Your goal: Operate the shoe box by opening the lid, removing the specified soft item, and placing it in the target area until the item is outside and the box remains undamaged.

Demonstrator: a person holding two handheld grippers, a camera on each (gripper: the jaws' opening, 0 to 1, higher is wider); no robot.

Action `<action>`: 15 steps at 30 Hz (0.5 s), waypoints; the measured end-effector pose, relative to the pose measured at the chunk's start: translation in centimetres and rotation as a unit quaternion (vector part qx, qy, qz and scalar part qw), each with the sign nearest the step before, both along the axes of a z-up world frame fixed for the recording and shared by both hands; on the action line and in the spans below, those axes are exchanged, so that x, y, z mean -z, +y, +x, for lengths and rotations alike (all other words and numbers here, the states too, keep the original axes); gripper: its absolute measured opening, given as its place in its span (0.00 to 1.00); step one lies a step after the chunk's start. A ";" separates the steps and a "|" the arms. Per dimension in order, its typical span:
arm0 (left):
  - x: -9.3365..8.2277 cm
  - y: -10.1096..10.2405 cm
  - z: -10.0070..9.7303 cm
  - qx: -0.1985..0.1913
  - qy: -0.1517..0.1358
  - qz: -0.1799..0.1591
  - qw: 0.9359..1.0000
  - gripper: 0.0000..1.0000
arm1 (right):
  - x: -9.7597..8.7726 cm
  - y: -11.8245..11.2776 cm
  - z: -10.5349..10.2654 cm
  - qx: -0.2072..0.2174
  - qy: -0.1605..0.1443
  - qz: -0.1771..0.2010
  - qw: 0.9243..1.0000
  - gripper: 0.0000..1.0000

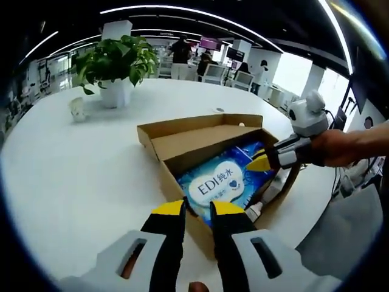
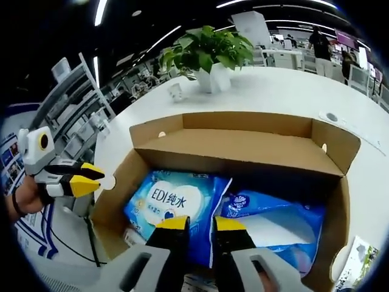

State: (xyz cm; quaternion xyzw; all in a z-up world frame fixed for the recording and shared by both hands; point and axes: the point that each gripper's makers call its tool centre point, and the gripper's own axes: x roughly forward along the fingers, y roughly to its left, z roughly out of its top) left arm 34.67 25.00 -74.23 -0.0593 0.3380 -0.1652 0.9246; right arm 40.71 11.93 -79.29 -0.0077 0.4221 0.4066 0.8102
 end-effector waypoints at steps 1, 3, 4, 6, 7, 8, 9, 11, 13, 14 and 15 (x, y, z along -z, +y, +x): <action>-0.1 0.1 0.0 0.000 -0.001 0.000 1.000 0.15 | 0.0 0.0 0.0 0.001 0.002 -0.001 1.000 0.09; -0.2 0.2 0.1 -0.001 -0.002 0.000 1.000 0.15 | 0.1 0.0 -0.1 0.001 0.002 -0.003 1.000 0.08; -0.3 0.3 0.2 -0.003 -0.003 0.000 1.000 0.15 | 0.2 0.0 0.0 0.000 0.003 -0.005 1.000 0.08; -0.5 0.5 0.2 -0.005 -0.004 0.000 1.000 0.15 | 0.4 -0.1 0.2 0.003 0.005 -0.008 1.000 0.06; -0.5 0.5 0.2 -0.005 -0.004 0.000 1.000 0.15 | 0.5 -0.1 0.2 0.005 0.006 -0.008 1.000 0.05; -0.5 0.6 0.2 -0.005 -0.004 0.000 1.000 0.15 | 0.4 -0.2 0.2 0.007 0.007 -0.009 1.000 0.04; -0.5 0.6 0.2 -0.006 -0.004 0.001 1.000 0.15 | 0.3 -0.1 0.1 0.007 0.008 -0.008 1.000 0.04; -0.6 0.7 0.1 -0.007 -0.004 0.000 1.000 0.15 | 0.4 0.0 0.3 0.005 0.009 -0.005 1.000 0.02; -0.5 0.7 0.0 -0.007 -0.003 0.002 1.000 0.14 | 0.6 -0.1 0.6 0.005 0.007 -0.008 1.000 0.00; -0.5 0.7 0.0 -0.007 -0.003 0.002 1.000 0.14 | 0.6 -0.2 0.7 0.006 0.007 -0.008 1.000 0.00; -0.4 0.7 0.0 -0.007 -0.002 0.002 1.000 0.14 | 0.6 -0.2 0.8 0.005 0.006 -0.009 1.000 0.00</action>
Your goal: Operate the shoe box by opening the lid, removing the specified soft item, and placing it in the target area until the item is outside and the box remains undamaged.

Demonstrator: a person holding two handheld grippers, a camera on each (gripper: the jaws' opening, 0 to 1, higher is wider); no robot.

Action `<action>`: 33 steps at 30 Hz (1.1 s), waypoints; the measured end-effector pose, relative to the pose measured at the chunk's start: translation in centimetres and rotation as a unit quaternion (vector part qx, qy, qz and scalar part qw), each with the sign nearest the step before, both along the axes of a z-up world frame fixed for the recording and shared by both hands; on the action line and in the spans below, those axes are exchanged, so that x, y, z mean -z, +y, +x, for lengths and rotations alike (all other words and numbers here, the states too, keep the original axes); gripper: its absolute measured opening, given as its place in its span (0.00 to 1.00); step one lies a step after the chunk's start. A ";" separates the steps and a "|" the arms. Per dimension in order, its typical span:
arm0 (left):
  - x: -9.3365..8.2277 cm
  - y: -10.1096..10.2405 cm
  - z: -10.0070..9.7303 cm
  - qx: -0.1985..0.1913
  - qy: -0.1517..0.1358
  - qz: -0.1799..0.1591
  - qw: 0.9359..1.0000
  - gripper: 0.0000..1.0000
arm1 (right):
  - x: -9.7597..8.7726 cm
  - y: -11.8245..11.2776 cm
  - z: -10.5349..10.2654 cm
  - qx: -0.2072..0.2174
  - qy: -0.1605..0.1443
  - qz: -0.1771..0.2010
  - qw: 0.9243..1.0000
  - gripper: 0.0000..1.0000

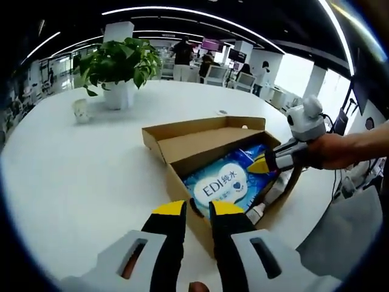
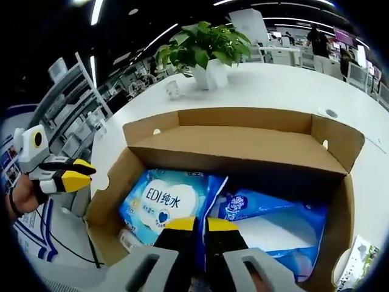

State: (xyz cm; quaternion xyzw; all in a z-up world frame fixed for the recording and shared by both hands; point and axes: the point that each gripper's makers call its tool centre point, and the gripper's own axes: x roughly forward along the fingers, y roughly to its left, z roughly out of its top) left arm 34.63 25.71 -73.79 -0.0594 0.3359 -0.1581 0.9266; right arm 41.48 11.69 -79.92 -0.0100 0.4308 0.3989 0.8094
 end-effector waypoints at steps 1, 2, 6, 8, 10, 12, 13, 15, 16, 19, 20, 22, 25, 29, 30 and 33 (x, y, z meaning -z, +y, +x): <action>0.0 0.0 0.0 0.000 0.001 0.000 1.000 0.14 | 0.0 0.0 0.1 -0.002 -0.002 -0.001 1.000 0.00; 0.1 -0.1 -0.1 0.000 0.002 0.000 1.000 0.14 | 0.0 0.0 0.2 -0.004 -0.003 -0.002 1.000 0.00; 0.2 -0.4 -0.1 0.003 0.003 -0.002 1.000 0.14 | -0.4 -0.2 -0.1 -0.001 0.005 0.002 1.000 0.00; 0.1 -0.7 0.0 0.006 0.003 -0.002 1.000 0.14 | -0.6 -0.5 -0.1 -0.005 0.000 -0.001 1.000 0.00; 0.5 -0.8 0.1 0.009 0.009 0.003 1.000 0.15 | -1.0 -0.8 -0.2 -0.011 -0.003 -0.001 1.000 0.00; 0.6 -1.1 0.2 0.010 0.011 0.002 1.000 0.15 | -1.6 -1.0 -0.7 -0.012 -0.006 -0.002 1.000 0.00; 0.6 -1.2 0.3 0.011 0.011 0.000 1.000 0.15 | -1.9 -1.1 -0.6 -0.010 -0.008 0.000 1.000 0.00; 0.6 -1.7 0.5 0.018 0.011 0.002 1.000 0.15 | -2.4 -1.3 -0.5 -0.007 -0.007 0.007 1.000 0.00; 0.6 -1.9 0.6 0.021 0.011 0.003 1.000 0.15 | -2.7 -1.5 -0.5 -0.005 -0.009 0.008 1.000 0.00; 0.6 -2.6 1.0 0.026 0.011 0.000 1.000 0.15 | -3.2 -2.0 -0.3 -0.003 -0.016 0.004 1.000 0.00; 0.6 -2.8 1.1 0.028 0.011 0.000 1.000 0.15 | -3.3 -2.3 -0.2 -0.004 -0.019 0.003 1.000 0.00; 0.7 -3.4 1.4 0.035 0.014 0.000 0.999 0.15 | -3.7 -2.9 0.0 -0.004 -0.024 0.000 1.000 0.00; 0.8 -4.3 1.7 0.044 0.016 -0.002 0.999 0.16 | -4.2 -3.7 0.3 -0.001 -0.030 -0.001 1.000 0.00; 0.8 -5.4 2.0 0.054 0.017 -0.006 0.998 0.17 | -4.9 -4.7 0.6 0.001 -0.040 0.000 0.999 0.00; 0.8 -5.7 2.2 0.057 0.017 -0.005 0.998 0.17 | -4.8 -4.9 0.8 0.001 -0.041 0.000 0.999 0.00; 1.2 -6.4 2.3 0.063 0.023 -0.007 0.998 0.18 | -5.0 -5.3 1.1 0.001 -0.046 -0.002 0.999 0.00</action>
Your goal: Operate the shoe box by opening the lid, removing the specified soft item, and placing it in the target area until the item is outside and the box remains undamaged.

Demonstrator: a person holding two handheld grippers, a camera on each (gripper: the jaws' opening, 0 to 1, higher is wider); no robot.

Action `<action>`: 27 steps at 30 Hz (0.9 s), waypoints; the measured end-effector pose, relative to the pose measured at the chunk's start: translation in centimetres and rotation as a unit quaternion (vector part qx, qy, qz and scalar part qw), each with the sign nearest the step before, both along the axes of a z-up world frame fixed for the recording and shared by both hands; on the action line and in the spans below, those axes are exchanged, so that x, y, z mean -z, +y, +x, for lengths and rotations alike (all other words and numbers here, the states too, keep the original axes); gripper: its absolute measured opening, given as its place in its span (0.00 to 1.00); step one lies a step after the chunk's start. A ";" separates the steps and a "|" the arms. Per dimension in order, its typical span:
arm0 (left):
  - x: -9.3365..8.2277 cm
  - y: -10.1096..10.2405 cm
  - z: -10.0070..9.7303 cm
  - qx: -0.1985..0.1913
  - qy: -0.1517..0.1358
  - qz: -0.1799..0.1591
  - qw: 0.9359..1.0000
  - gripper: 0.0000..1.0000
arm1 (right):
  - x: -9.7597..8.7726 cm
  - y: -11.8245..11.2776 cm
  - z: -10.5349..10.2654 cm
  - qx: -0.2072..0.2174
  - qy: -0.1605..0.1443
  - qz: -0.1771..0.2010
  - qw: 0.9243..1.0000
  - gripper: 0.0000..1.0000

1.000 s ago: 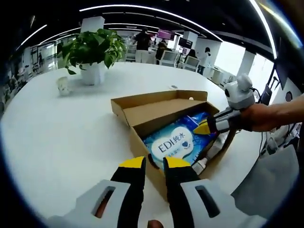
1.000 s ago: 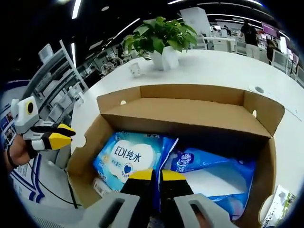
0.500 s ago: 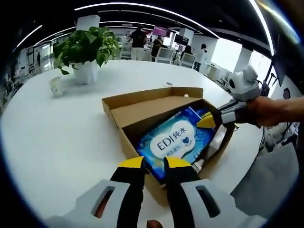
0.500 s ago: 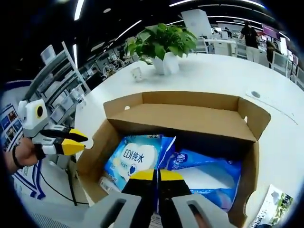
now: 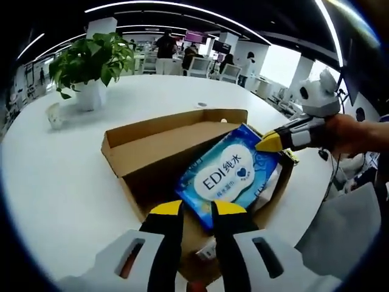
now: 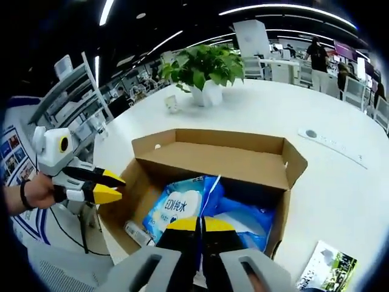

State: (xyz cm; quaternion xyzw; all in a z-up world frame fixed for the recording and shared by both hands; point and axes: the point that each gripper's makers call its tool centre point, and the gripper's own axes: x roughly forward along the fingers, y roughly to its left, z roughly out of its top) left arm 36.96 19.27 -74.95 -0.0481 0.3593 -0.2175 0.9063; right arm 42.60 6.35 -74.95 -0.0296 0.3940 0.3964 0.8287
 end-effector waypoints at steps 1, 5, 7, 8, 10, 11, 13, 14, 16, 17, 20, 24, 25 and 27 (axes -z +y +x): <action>0.1 -0.2 0.1 0.001 0.001 0.001 1.000 0.19 | 0.0 -0.1 0.0 0.000 -0.001 -0.001 1.000 0.00; 0.9 -1.1 0.1 0.008 0.017 -0.001 1.000 0.20 | -0.3 -0.3 -0.1 0.002 -0.004 -0.002 1.000 0.00; 1.3 -1.5 0.1 0.009 0.027 0.000 1.000 0.20 | -0.3 -0.5 -0.1 0.006 -0.004 0.001 1.000 0.00; 1.6 -1.7 0.1 0.011 0.032 0.001 0.999 0.20 | -0.4 -0.6 -0.1 0.007 -0.005 0.001 1.000 0.00; 2.1 -2.0 0.1 0.013 0.042 0.002 0.999 0.21 | -0.3 -1.1 0.0 0.013 -0.006 0.000 1.000 0.00; 2.4 -2.2 0.2 0.013 0.045 0.004 0.999 0.22 | -0.2 -1.4 0.1 0.018 -0.005 0.000 1.000 0.00; 3.1 -2.4 0.2 0.012 0.056 0.012 0.998 0.23 | 0.0 -1.8 0.1 0.025 -0.003 0.002 1.000 0.00; 3.3 -2.5 0.2 0.013 0.060 0.013 0.998 0.24 | 0.1 -2.1 0.0 0.033 0.001 0.005 0.999 0.00; 3.6 -2.8 0.3 0.011 0.065 0.014 0.998 0.24 | 0.7 -2.8 0.0 0.039 0.004 0.005 0.999 0.00; 3.7 -2.9 0.4 0.012 0.066 0.014 0.998 0.24 | 0.9 -3.0 0.0 0.042 0.005 0.005 0.999 0.00; 4.1 -3.2 0.5 0.011 0.074 0.016 0.997 0.24 | 1.0 -3.6 -0.3 0.050 0.008 0.008 0.999 0.00; 4.5 -3.4 0.6 0.010 0.084 0.013 0.996 0.25 | 1.1 -3.9 -0.2 0.056 0.011 0.011 0.998 0.00; 4.6 -3.6 0.7 0.010 0.086 0.010 0.996 0.25 | 1.2 -4.0 -0.2 0.057 0.011 0.011 0.998 0.00; 4.8 -3.7 0.8 0.008 0.090 0.005 0.996 0.25 | 1.3 -4.0 -0.2 0.058 0.011 0.013 0.998 0.00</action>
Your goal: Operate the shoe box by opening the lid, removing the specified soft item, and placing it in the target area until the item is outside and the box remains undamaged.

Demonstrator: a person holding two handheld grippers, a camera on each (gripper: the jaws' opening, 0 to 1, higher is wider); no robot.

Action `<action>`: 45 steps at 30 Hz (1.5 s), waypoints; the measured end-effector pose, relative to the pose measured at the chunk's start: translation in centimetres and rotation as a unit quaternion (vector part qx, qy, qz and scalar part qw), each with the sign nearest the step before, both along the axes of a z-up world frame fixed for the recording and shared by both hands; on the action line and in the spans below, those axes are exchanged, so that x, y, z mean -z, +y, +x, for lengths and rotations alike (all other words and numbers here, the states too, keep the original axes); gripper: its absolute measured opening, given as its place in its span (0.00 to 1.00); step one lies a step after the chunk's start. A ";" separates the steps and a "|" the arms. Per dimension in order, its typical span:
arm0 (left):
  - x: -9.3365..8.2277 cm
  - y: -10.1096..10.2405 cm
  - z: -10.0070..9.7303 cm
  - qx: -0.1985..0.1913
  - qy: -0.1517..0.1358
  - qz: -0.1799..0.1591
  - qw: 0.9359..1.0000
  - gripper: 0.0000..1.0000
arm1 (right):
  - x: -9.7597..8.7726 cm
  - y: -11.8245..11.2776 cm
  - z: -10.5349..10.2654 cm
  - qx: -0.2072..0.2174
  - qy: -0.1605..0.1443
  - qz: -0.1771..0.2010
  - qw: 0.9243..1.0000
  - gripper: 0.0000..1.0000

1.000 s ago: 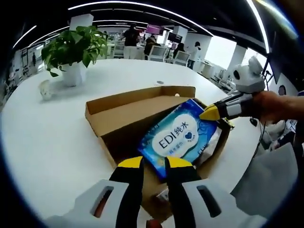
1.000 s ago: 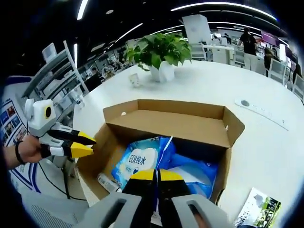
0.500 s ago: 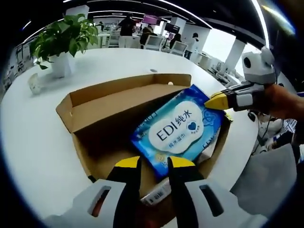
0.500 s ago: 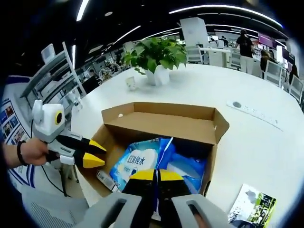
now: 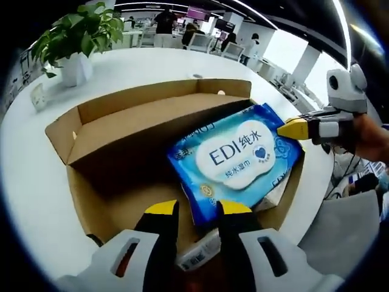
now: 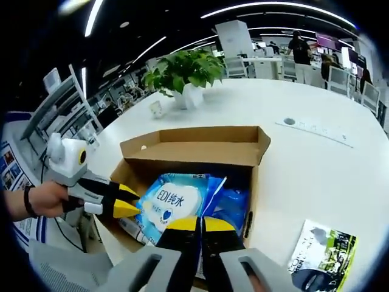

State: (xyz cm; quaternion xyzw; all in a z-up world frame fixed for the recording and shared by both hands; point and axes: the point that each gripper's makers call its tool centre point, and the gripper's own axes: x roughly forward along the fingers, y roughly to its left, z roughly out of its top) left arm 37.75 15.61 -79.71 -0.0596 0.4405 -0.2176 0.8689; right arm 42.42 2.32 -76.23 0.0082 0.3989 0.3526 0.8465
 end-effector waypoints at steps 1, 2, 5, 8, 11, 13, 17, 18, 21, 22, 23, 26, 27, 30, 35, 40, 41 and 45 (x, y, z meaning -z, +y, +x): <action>0.1 0.0 0.0 0.000 0.003 0.000 1.000 0.25 | 0.1 0.0 0.0 0.001 0.001 0.001 1.000 0.00; 0.3 -0.1 0.0 -0.001 0.008 -0.003 1.000 0.25 | 0.2 -0.1 0.1 0.003 0.002 0.001 1.000 0.00; 0.6 -0.5 0.1 -0.006 0.015 -0.016 1.000 0.23 | 0.3 -0.2 0.0 0.006 0.002 0.007 1.000 0.00; 1.1 -1.2 0.1 -0.025 0.036 -0.043 0.998 0.21 | 0.5 -0.3 0.0 0.007 0.002 0.010 1.000 0.00; 1.1 -1.4 0.3 -0.029 0.036 -0.047 0.998 0.22 | 0.7 -0.4 -0.2 0.012 0.002 0.015 1.000 0.00; 1.2 -1.6 0.3 -0.030 0.037 -0.050 0.998 0.21 | 0.8 -0.5 -0.2 0.014 0.002 0.019 1.000 0.00; 1.2 -1.5 0.3 -0.047 0.040 -0.069 0.996 0.17 | 1.0 -0.6 -0.2 0.020 0.005 0.027 0.999 0.00; 1.1 -1.5 0.4 -0.058 0.042 -0.075 0.995 0.15 | 0.9 -0.5 -0.2 0.022 0.005 0.029 0.999 0.00; 1.0 -1.5 0.5 -0.070 0.042 -0.079 0.994 0.11 | 1.1 -0.6 -0.5 0.027 0.012 0.033 0.999 0.00; 0.9 -1.6 0.5 -0.067 0.039 -0.074 0.994 0.11 | 1.3 -0.5 -0.8 0.026 0.018 0.033 0.999 0.00; 0.8 -1.6 0.5 -0.064 0.035 -0.068 0.995 0.11 | 1.6 -0.4 -1.1 0.025 0.026 0.033 0.999 0.02; 0.6 -1.5 0.5 -0.066 0.030 -0.067 0.995 0.09 | 1.7 -0.2 -1.5 0.019 0.010 0.033 0.999 0.00; 0.5 -1.4 0.5 -0.067 0.029 -0.068 0.995 0.09 | 1.7 -0.2 -1.6 0.018 0.009 0.032 0.999 0.00; -0.1 -1.5 0.6 -0.071 0.022 -0.072 0.995 0.08 | 1.5 -0.2 -1.5 0.015 0.004 0.027 1.000 0.00; -1.1 -1.5 0.9 -0.074 0.007 -0.071 0.995 0.07 | 1.0 -0.5 -1.5 0.015 -0.007 0.025 1.000 0.00; -2.3 -1.7 1.0 -0.075 -0.006 -0.068 0.995 0.07 | 0.0 -0.7 -1.5 0.016 -0.018 0.035 0.999 0.00; -2.6 -1.8 1.0 -0.074 -0.008 -0.068 0.995 0.07 | -0.2 -0.9 -1.6 0.017 -0.020 0.037 0.999 0.00; -3.4 -2.5 1.1 -0.067 -0.016 -0.067 0.995 0.07 | -0.8 -1.7 -1.8 0.021 -0.027 0.043 0.998 0.00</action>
